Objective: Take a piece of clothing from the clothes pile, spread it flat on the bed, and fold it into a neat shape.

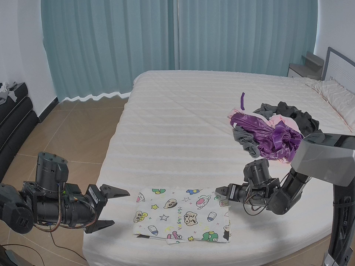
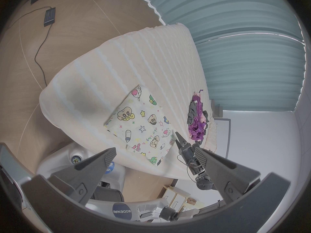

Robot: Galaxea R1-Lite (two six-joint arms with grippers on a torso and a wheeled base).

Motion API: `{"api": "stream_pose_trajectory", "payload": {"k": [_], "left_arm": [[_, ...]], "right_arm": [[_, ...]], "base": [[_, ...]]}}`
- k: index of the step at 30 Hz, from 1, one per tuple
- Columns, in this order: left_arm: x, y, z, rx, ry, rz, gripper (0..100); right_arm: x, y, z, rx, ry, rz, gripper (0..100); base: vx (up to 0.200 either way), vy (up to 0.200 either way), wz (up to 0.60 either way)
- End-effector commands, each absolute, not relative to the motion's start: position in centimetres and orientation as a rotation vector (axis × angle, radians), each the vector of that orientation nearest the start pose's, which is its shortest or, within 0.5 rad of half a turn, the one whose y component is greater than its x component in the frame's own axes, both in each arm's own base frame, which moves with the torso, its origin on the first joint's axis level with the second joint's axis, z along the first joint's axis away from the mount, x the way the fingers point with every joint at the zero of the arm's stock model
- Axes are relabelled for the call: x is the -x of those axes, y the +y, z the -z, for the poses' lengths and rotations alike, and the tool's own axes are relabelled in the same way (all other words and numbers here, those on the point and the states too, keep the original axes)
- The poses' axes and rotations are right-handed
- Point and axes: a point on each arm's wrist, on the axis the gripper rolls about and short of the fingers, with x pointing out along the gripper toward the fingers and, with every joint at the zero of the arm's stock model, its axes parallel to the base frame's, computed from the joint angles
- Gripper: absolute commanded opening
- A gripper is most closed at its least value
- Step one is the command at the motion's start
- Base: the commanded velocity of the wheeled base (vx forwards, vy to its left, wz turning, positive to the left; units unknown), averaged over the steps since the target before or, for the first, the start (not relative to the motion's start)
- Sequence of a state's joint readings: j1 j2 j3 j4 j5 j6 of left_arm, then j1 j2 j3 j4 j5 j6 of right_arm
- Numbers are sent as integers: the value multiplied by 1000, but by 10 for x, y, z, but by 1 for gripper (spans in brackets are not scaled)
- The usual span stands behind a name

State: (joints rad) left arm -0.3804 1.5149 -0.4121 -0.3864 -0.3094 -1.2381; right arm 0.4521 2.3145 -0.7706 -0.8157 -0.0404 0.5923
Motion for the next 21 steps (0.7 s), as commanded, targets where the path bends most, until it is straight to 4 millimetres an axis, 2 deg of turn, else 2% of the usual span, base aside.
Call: {"api": "stream_pose_trajectory", "payload": {"k": [1,5,7,14,18,19,21], "left_arm": [[-201,-82,-101,1107,1025,91,100],[-222,-85,-83,1072,1018,77,100],[-236,-86,-73,1017,996,75,100],[-270,-97,-27,733,982,68,100],[-279,-105,-8,632,966,93,100],[-282,-108,6,591,956,92,100],[-288,-111,20,555,912,71,100]], "right_arm": [[-295,146,13,-382,847,-158,100],[-263,156,22,-362,896,-207,100],[-255,160,26,-359,896,-232,100],[-253,166,30,-420,896,-296,100],[-254,167,33,-423,906,-314,100],[-256,168,32,-419,898,-315,100],[-259,168,31,-421,885,-313,100]], "base": [[0,0,0],[0,0,0],[0,0,0],[0,0,0],[0,0,0],[0,0,0],[0,0,0]]}}
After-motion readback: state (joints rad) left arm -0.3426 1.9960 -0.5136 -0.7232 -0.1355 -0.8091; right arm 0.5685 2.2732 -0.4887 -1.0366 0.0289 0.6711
